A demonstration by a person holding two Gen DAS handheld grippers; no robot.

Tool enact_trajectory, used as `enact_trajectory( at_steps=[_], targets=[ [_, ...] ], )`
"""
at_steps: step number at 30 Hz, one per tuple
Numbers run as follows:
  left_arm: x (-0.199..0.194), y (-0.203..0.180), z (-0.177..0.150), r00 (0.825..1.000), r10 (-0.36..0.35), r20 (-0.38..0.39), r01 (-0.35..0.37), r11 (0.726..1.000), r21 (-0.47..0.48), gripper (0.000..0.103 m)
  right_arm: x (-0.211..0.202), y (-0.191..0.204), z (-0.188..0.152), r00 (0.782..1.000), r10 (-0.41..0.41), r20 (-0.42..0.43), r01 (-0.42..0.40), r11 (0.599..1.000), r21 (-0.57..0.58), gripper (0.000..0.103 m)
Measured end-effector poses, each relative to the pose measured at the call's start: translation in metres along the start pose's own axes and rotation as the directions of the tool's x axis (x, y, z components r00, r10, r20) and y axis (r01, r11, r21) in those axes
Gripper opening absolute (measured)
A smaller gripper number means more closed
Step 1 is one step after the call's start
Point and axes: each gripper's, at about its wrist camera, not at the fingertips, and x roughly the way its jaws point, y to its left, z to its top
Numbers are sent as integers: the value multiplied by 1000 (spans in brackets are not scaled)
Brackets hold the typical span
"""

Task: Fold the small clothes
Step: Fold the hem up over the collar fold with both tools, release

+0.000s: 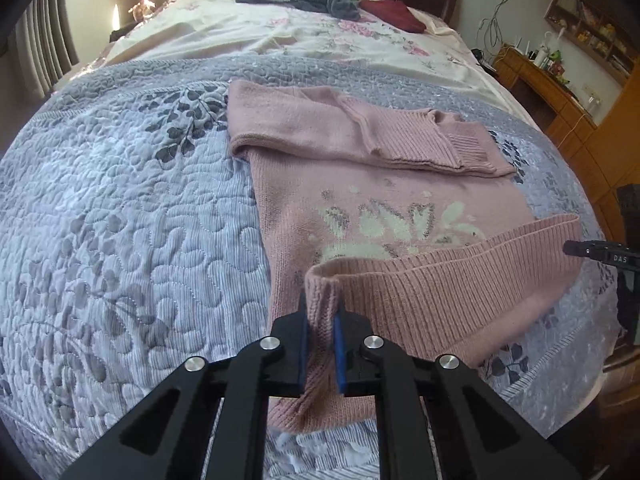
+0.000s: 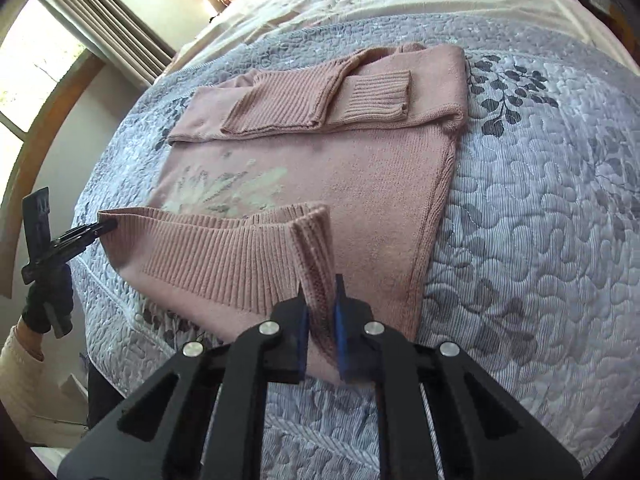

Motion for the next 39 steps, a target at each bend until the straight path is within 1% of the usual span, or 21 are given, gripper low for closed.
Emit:
enact_trajectory(
  at_steps=[3,7,11,14,19,22,25,28,33,36,38,39],
  targets=[
    [-17,0,3,999,-3,40,4,1000,-11,10,-18,4,-4,999,16,32,-16,1000,-6,9],
    [-34,2,31,994,-14,108,18,999,-36,9,-41,4,15,995,46,93,-47,999,8,9],
    [-41,3,80,984,-22,179,34,998,-62,9,-62,8,55,986,48,157,-48,999,-9,9],
    [-36,6,120,977,-17,213,34,996,-79,9,-69,9,92,982,23,189,-19,1000,-25,9],
    [-9,12,183,973,18,229,1,997,-81,9,-58,-3,153,978,-21,205,22,1000,-4,9],
    [17,17,215,974,34,226,-12,995,-99,9,-41,-19,185,979,-48,197,43,999,34,9],
    [47,21,241,976,65,210,-45,994,-100,9,-19,-39,211,981,-64,181,50,995,83,9],
    [81,25,258,981,83,177,-65,992,-106,9,6,-62,229,984,-83,160,64,990,124,9],
    [144,32,261,987,127,94,-116,987,-109,9,53,-94,241,988,-109,105,89,980,180,9],
    [174,40,255,987,158,41,-152,980,-129,10,79,-107,242,989,-131,68,115,973,201,9],
    [188,44,251,984,176,16,-172,975,-142,11,93,-115,240,988,-146,52,132,969,210,9],
    [194,47,249,982,187,4,-184,972,-147,14,99,-119,239,988,-150,41,137,967,217,9]
  ],
)
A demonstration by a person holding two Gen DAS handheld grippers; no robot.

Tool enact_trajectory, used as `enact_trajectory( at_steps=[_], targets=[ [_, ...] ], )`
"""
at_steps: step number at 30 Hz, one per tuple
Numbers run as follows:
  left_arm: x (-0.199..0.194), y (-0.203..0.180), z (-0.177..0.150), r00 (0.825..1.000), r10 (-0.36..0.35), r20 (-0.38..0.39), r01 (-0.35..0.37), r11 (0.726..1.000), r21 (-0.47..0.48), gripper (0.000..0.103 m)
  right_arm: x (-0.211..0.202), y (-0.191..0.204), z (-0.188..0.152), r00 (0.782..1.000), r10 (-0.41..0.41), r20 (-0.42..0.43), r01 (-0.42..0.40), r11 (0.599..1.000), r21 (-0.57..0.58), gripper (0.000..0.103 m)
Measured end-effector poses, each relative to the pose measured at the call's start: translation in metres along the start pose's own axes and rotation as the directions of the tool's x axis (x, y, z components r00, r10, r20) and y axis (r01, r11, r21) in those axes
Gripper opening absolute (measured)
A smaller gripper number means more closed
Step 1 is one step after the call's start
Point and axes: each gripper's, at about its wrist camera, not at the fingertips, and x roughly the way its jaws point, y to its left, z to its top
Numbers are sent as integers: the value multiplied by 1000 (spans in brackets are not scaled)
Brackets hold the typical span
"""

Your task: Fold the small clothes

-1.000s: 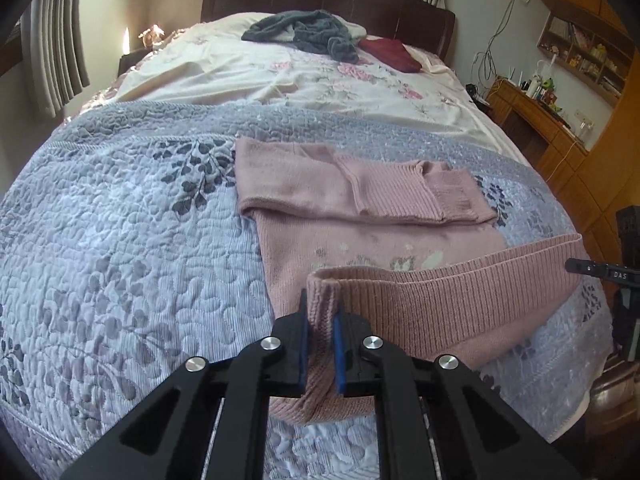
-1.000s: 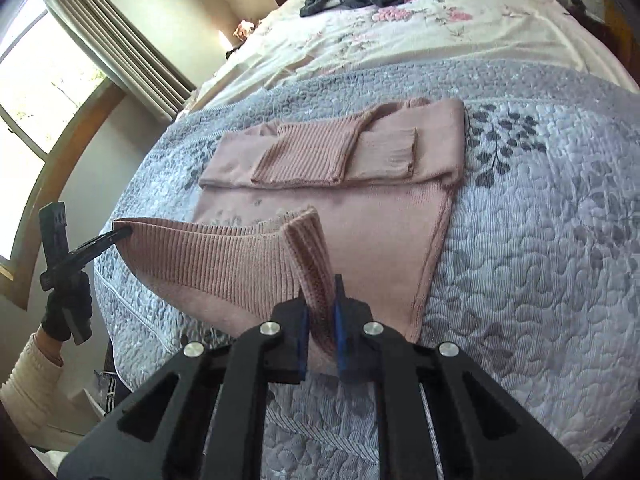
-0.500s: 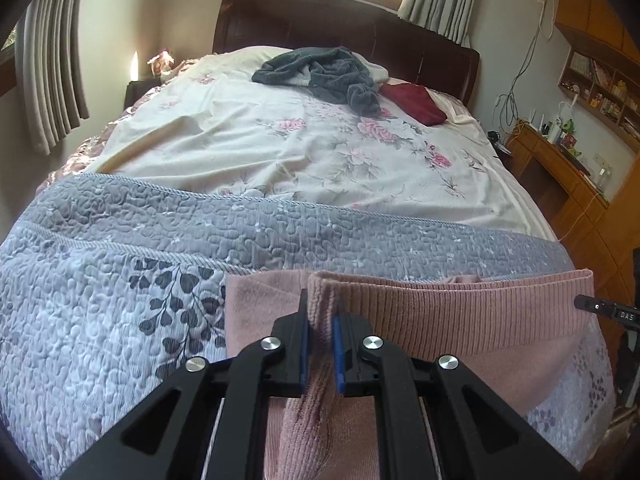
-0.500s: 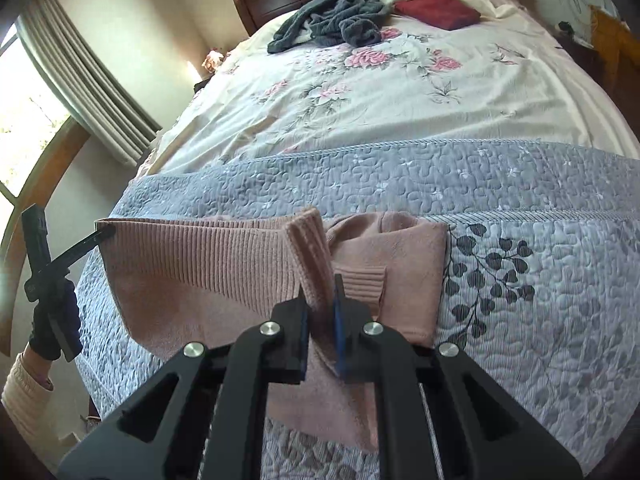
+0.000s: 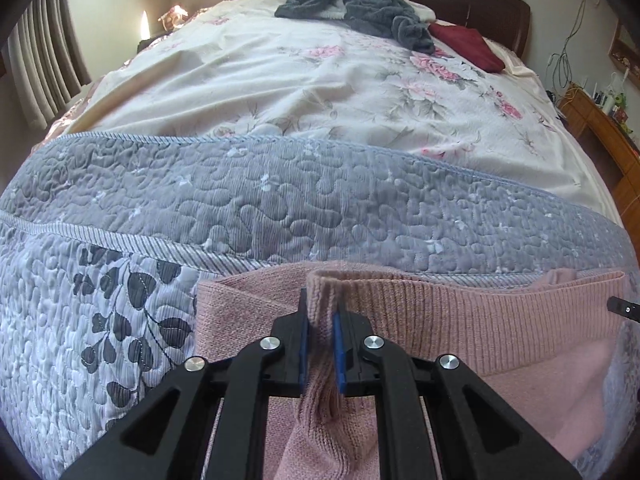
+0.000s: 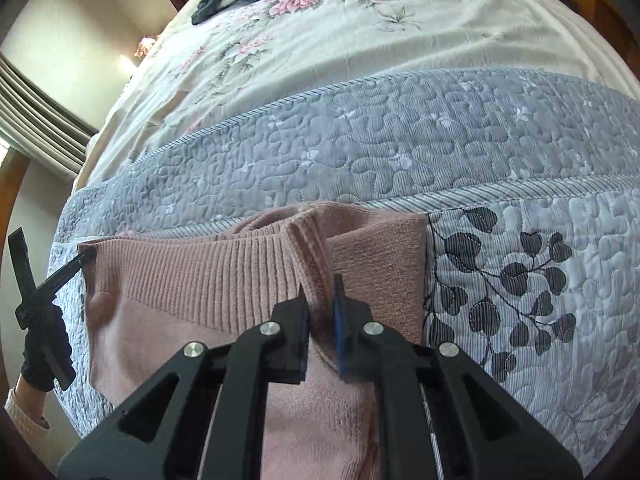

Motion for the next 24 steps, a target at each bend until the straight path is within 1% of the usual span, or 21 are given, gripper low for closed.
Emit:
enact_trajectory(
  at_steps=[1,2,3,4,6,8,10,12,13,14,15,17,20,22,23,24],
  targets=[
    [5,2,-1,1000,12,-12,-12,1000,-5,16,5,-2,-1,1000,-6,-10,6,1000,4,9],
    [9,5,-4,999,26,-27,-27,1000,-12,20,10,-4,-3,1000,-19,-19,19,1000,3,13],
    [11,8,-6,999,32,-33,-32,999,-19,22,13,-6,-5,999,-38,-26,38,999,0,16],
    [10,12,-7,999,34,-34,-35,999,-29,25,15,-7,-7,998,-53,-30,53,999,-6,17],
    [3,21,-11,999,42,-17,-43,998,-46,33,9,-11,-13,998,-61,-22,61,998,-5,23],
    [-10,29,-15,998,66,8,-65,996,-58,34,-4,-16,-20,1000,-28,-3,28,999,17,24],
    [-28,33,-21,994,96,52,-94,994,-49,34,-22,-20,-31,1000,6,13,-6,999,39,27],
    [-49,32,-33,991,101,93,-101,995,-3,35,-39,-22,-48,999,41,16,-41,998,46,33],
    [-57,29,-39,988,112,110,-116,993,24,35,-46,-22,-56,998,54,10,-55,997,45,35],
    [-67,26,-47,985,120,127,-127,991,48,35,-52,-22,-67,998,69,1,-69,997,45,40],
    [-75,21,-56,985,102,141,-112,992,65,35,-56,-21,-79,996,86,-10,-85,995,44,42],
    [-87,11,-75,990,53,134,-67,993,100,36,-58,-18,-102,994,104,-44,-102,994,40,43],
    [-92,-7,-105,996,8,91,-21,989,146,38,-54,-11,-134,988,114,-100,-111,993,32,43],
    [-89,-16,-121,998,-19,58,10,989,147,40,-48,-6,-150,989,68,-133,-68,998,6,43],
    [-86,-19,-127,999,-26,42,20,989,146,40,-46,-5,-155,988,57,-143,-56,998,7,35],
    [-82,-22,-132,999,-28,23,25,989,144,41,-44,-6,-158,984,85,-155,-82,996,25,15]
  ],
)
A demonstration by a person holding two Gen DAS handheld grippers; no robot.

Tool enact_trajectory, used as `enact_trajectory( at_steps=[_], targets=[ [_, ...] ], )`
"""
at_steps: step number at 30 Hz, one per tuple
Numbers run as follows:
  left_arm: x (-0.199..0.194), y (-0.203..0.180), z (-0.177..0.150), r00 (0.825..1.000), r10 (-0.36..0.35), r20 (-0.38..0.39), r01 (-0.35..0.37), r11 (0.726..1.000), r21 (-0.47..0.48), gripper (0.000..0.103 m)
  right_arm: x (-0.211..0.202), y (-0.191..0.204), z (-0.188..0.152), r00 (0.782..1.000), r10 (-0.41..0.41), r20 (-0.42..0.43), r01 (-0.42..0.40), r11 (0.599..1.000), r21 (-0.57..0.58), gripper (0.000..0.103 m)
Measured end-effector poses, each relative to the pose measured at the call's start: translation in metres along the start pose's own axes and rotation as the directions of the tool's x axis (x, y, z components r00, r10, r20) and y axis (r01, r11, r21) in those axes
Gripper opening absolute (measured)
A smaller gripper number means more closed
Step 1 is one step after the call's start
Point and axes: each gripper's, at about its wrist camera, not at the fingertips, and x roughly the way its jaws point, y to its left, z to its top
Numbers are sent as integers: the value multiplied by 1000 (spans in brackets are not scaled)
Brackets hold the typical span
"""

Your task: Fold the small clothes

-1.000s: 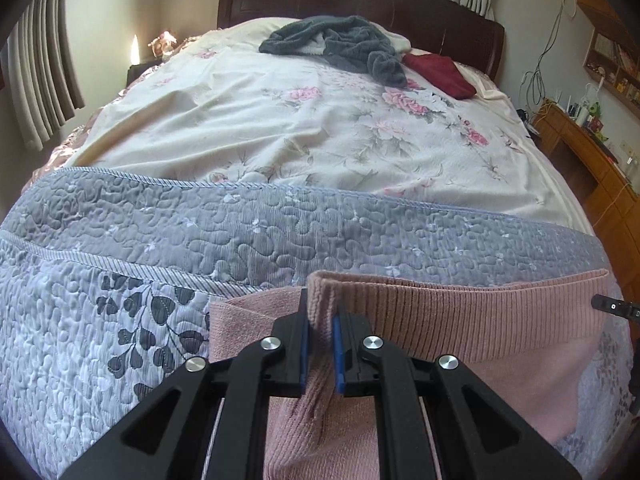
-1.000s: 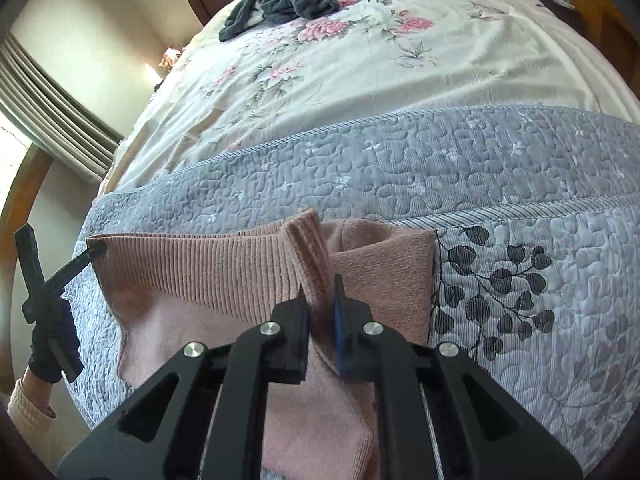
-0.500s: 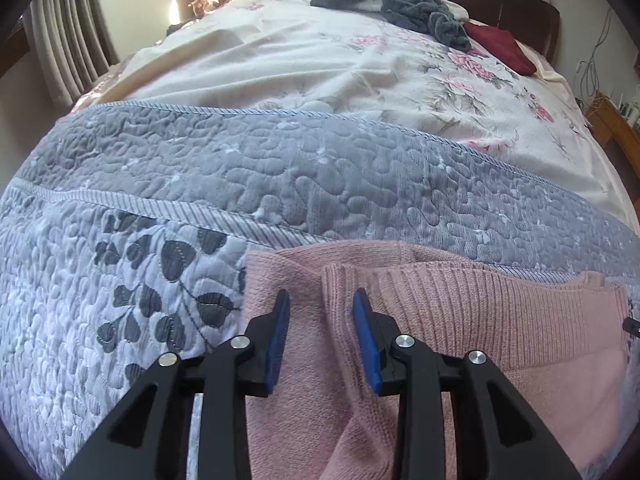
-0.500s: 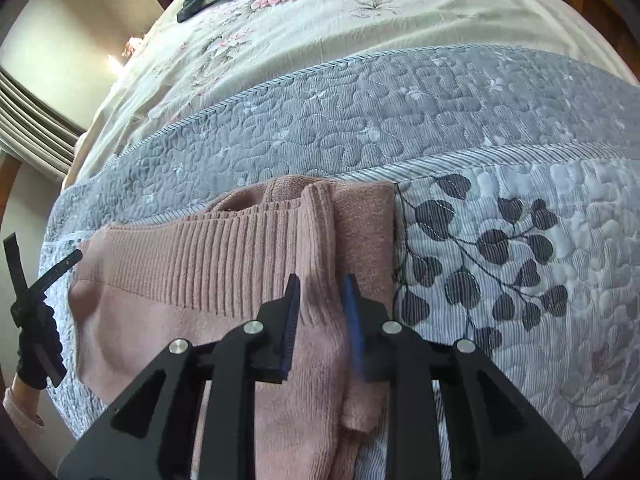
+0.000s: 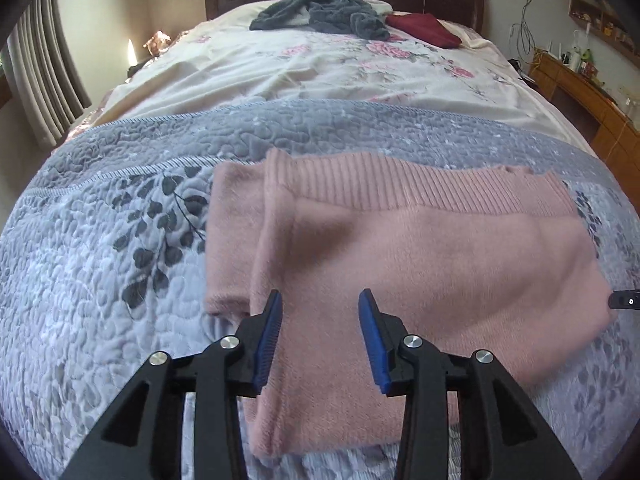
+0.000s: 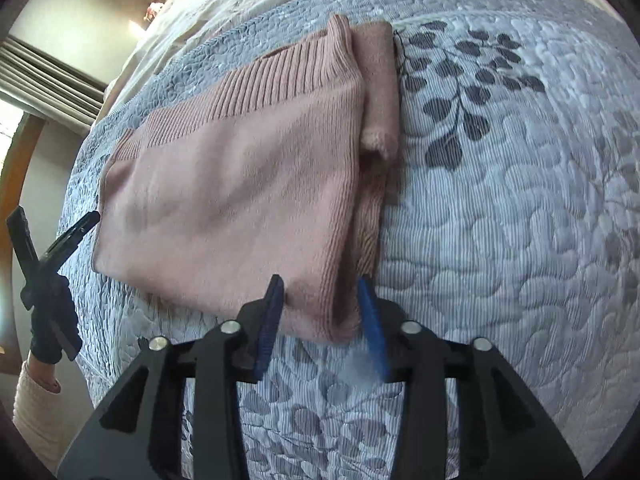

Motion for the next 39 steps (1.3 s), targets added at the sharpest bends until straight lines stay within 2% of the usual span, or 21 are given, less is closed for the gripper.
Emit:
enact_trajectory(
  at_steps=[1,5,9,15,17,19,20,21,24,29,35,37,39],
  targets=[
    [5,-2,-4,1000,1,-21,-1,1000,-3,41,1,-1,-2,1000,25,-9,-25,1000,19,7],
    [23,-1,-16,996,15,-91,-17,1000,-24,41,-5,-3,-2,999,-40,-17,41,998,42,7],
    [26,5,-22,996,-5,-92,0,999,-51,41,5,-10,-10,995,-89,-38,90,996,23,7],
    [27,4,-22,995,-2,-96,-2,999,-41,41,12,-12,-9,995,-87,-49,89,995,38,9],
    [25,3,-17,995,-1,-102,-4,999,-49,41,6,-11,-5,997,-66,-46,68,997,34,18],
    [18,1,-10,996,-25,-81,19,998,-67,42,-5,-8,2,998,-57,-15,58,998,20,36],
    [15,-1,-5,997,-36,-66,31,997,-73,45,-12,-7,7,999,-45,9,45,999,16,48],
    [13,-2,2,998,-44,-53,40,996,-76,49,-17,-6,13,999,-41,28,40,999,19,55],
    [15,-11,17,997,-67,-39,64,995,-70,50,-23,-14,34,998,-22,56,19,998,57,69],
    [31,-28,38,995,-87,-56,84,995,-43,51,-2,-35,64,999,27,31,-31,991,127,69],
    [57,-28,46,989,-103,-107,95,993,-74,51,24,-59,75,990,139,26,-141,969,200,70],
    [63,-27,45,987,-107,-119,98,992,-76,51,26,-62,75,982,180,61,-190,958,213,67],
    [67,-26,44,986,-111,-122,102,992,-76,52,30,-63,76,969,234,74,-245,943,226,54]
  ],
)
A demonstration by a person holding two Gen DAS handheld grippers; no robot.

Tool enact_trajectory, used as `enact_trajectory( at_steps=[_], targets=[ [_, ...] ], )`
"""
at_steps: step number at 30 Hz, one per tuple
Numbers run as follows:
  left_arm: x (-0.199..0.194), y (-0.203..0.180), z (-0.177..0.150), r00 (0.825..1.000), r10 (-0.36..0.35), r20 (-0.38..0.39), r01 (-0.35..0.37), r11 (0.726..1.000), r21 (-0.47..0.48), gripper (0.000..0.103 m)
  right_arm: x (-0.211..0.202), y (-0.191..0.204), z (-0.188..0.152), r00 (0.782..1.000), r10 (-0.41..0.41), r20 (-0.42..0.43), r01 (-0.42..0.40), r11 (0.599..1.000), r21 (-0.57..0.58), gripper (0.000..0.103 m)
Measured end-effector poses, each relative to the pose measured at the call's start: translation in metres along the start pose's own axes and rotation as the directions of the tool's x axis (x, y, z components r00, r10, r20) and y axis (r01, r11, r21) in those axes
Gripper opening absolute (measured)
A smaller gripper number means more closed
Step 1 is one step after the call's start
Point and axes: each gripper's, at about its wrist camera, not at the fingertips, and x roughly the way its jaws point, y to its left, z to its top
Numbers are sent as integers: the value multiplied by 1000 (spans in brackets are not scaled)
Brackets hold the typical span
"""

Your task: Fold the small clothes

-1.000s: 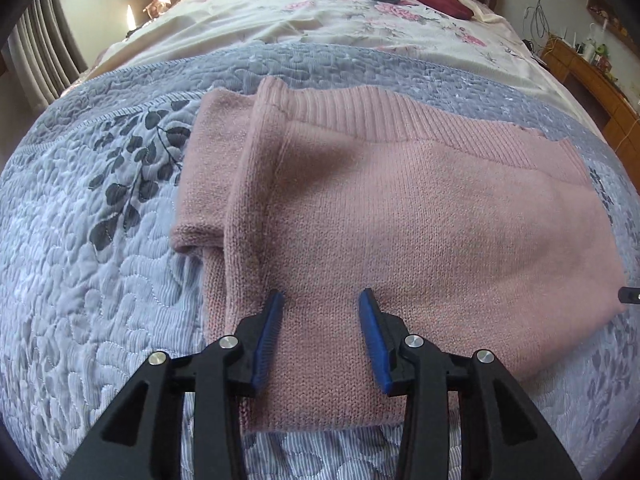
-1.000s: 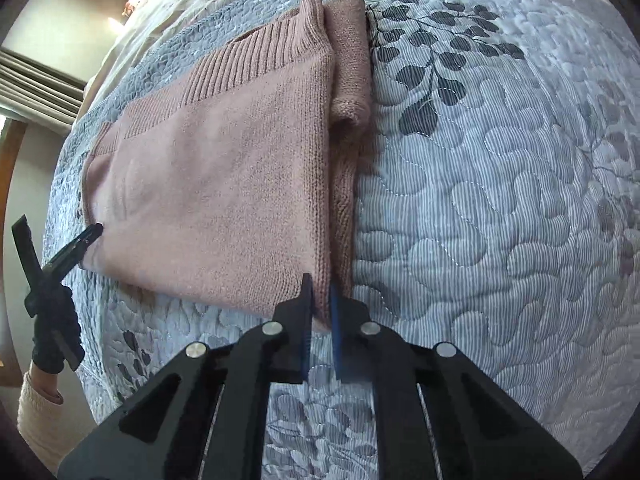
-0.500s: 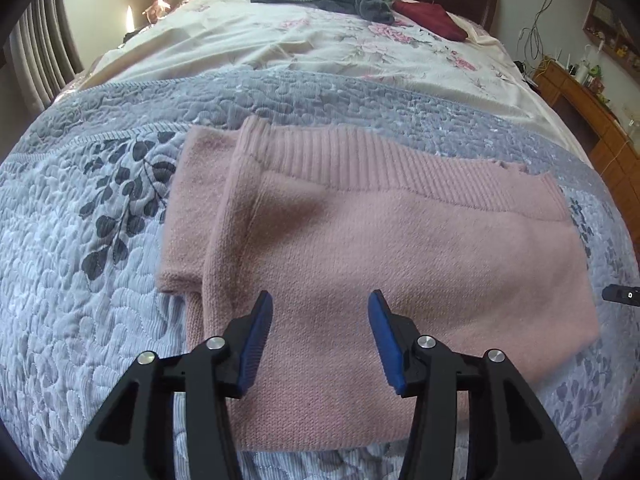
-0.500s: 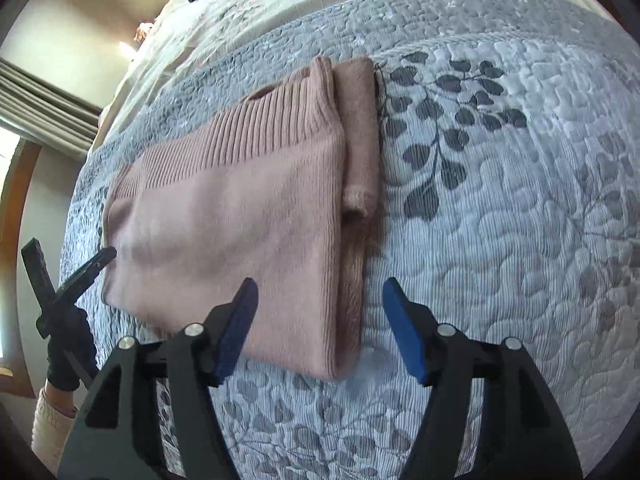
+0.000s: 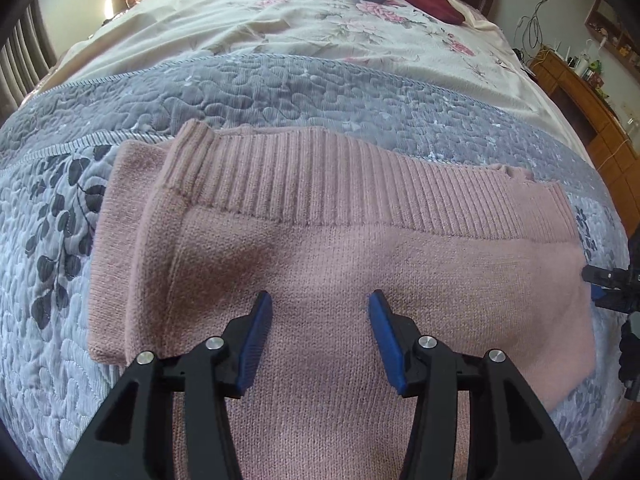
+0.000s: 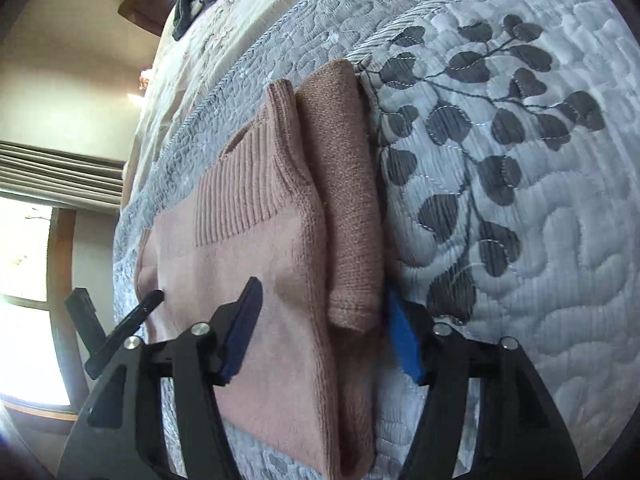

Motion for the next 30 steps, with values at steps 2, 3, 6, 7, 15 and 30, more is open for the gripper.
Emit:
enact_trajectory(
  at_steps=[2,3,6,7,15,30],
  targets=[
    [2,0,-1,1000,-3,-1,3,1000,7,52,5,1,0,1000,-3,6,3,1000,-2,36],
    [2,1,-1,1000,-5,-1,5,1000,10,53,8,0,1,1000,-13,5,13,1000,-4,28],
    [4,2,-1,1000,-11,-3,11,1000,12,53,8,-8,-2,1000,6,16,-6,1000,18,25],
    [4,2,-1,1000,-11,-3,11,1000,12,53,9,-8,-2,1000,9,20,-9,1000,21,25],
    [8,-1,-4,1000,8,15,-8,999,34,56,15,-8,-3,999,-40,29,39,999,34,24],
    [-42,24,-17,993,-90,70,94,995,-46,56,-3,139,8,995,-86,46,94,975,-200,22]
  ],
)
